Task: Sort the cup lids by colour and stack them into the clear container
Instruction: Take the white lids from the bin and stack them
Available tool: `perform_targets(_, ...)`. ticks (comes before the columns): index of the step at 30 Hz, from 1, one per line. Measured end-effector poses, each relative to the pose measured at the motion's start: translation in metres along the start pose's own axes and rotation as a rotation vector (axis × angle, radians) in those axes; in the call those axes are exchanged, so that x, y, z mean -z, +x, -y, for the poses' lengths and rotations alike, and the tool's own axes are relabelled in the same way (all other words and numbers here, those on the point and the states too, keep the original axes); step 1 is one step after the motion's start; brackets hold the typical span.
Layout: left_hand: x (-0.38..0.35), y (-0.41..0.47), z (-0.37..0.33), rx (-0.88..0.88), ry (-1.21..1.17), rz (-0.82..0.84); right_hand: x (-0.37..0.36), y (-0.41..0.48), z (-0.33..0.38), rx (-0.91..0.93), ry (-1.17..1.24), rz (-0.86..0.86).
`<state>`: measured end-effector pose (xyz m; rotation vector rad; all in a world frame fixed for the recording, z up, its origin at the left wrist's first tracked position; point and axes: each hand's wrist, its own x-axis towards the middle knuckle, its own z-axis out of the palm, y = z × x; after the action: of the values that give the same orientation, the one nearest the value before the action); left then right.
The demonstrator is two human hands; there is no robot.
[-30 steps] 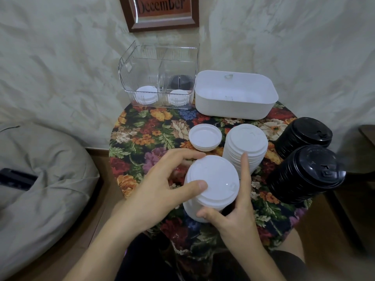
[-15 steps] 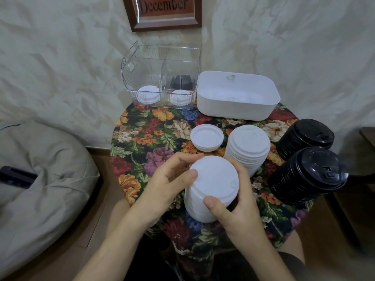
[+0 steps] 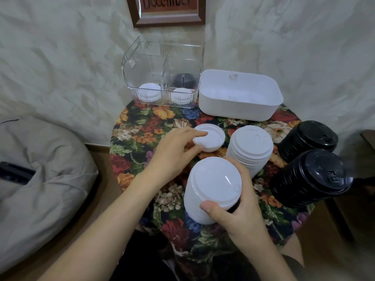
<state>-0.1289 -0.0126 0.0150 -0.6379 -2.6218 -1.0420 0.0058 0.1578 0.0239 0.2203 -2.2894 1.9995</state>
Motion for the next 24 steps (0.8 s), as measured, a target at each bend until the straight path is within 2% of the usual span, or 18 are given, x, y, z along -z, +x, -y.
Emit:
perform_targets(2,-0.011,0.011,0.009,-0.098,0.176,0.066,0.0,0.0,0.0,-0.002,0.001,0.003)
perform_targets(6,-0.014,0.016,0.013,-0.191,0.273,0.081,0.001,-0.003,-0.001,0.012,0.005,-0.006)
perform_targets(14,0.009,0.006,0.009,-0.032,0.145,0.057,0.0,-0.003,-0.003,0.029,0.014,-0.001)
perform_targets(19,0.036,-0.005,-0.009,0.155,-0.145,-0.079,0.0,-0.004,-0.003,0.03,0.02,-0.004)
perform_targets(24,0.056,-0.025,-0.045,0.366,-0.888,-0.186,0.0,-0.004,-0.007,0.039,0.008,-0.011)
